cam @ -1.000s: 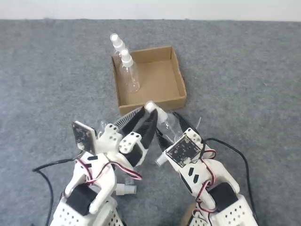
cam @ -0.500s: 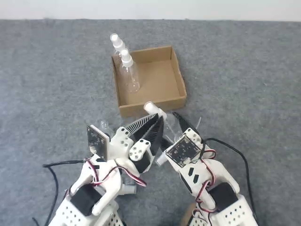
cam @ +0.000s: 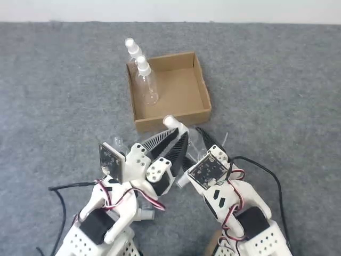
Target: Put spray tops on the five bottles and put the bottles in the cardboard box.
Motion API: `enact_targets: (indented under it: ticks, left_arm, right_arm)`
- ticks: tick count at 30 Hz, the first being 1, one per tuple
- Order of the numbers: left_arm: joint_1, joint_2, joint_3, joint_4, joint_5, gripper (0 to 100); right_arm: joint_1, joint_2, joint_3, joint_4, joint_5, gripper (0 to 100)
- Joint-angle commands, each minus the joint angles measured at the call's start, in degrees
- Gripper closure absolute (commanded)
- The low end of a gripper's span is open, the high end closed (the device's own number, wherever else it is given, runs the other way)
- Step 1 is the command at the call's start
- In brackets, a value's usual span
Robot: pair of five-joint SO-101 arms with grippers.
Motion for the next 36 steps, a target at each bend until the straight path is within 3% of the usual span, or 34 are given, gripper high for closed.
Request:
enact_targets:
  ticks: [1, 8, 17, 28, 36]
  left_arm:
    - [-1.85, -0.79, -4.0, 3.43, 0.0, 88]
    - [-1.93, -0.79, -10.15, 10.9, 6.42, 87]
    - [-5.01, -0.79, -10.68, 11.96, 6.42, 87]
    - [-6.95, -0.79, -0.48, -2.81, 6.42, 87]
    - [-6.86, -0.79, 0.48, -3.87, 6.42, 88]
  right_arm:
    - [-0.4, -1.19, -2.37, -0.13, -0.09, 98.3]
    - [-0.31, -1.19, -2.02, -0.31, 0.18, 98.3]
    - [-0.57, -1.27, -3.6, 0.84, 0.0, 98.3]
    - [-3.38, -1.27, -4.84, 2.68, -0.09, 98.3]
    - [-4.35, -1.27, -4.75, 2.68, -0.09, 98.3]
